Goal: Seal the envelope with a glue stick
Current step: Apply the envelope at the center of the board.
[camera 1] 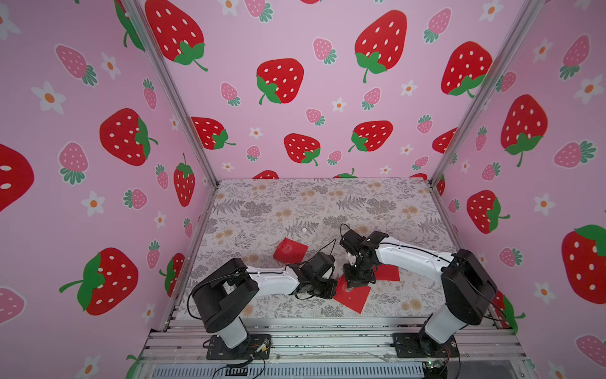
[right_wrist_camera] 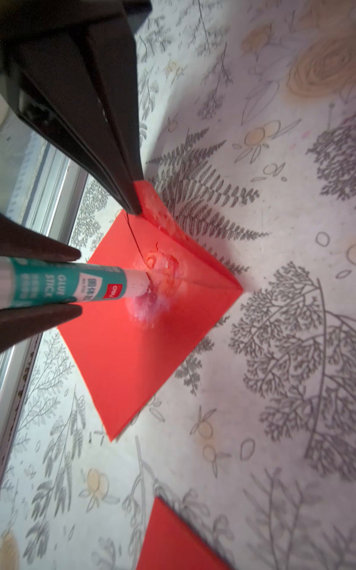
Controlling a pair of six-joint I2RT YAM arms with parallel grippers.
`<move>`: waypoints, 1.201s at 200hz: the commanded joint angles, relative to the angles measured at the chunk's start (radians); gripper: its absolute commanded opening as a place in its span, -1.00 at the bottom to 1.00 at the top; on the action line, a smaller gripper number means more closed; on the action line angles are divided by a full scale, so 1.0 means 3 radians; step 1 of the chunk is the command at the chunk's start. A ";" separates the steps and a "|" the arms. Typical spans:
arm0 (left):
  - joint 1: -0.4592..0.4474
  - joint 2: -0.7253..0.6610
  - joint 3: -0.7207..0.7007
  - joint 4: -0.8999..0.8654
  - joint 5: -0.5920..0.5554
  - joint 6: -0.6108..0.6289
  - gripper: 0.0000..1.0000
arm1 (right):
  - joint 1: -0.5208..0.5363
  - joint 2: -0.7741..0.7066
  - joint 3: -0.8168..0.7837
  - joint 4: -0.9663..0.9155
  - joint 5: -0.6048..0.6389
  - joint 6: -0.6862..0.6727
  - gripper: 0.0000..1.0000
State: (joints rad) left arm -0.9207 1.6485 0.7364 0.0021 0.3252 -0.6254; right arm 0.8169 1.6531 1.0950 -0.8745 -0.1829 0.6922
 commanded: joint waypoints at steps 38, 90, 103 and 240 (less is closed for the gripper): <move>0.0016 0.0007 -0.0011 -0.0036 -0.0005 0.0013 -1.00 | -0.0034 0.0094 0.0082 -0.0597 0.0952 -0.0039 -1.00; 0.0014 0.0004 -0.0010 -0.0043 -0.0005 0.0011 -1.00 | -0.0028 0.0105 0.0056 -0.0315 0.0469 -0.0073 -1.00; 0.0016 0.0013 0.0000 -0.0047 -0.0005 0.0017 -1.00 | -0.0028 0.0064 -0.0006 -0.0057 0.0093 -0.0061 -1.00; 0.0015 0.0007 -0.0005 -0.0047 0.0000 0.0027 -1.00 | -0.0078 0.0164 0.0119 -0.0314 0.0544 -0.0127 -1.00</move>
State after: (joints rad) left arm -0.9203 1.6485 0.7364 0.0032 0.3252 -0.6254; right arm 0.7975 1.6707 1.1431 -0.9901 0.0265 0.6727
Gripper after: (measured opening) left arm 0.047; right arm 0.208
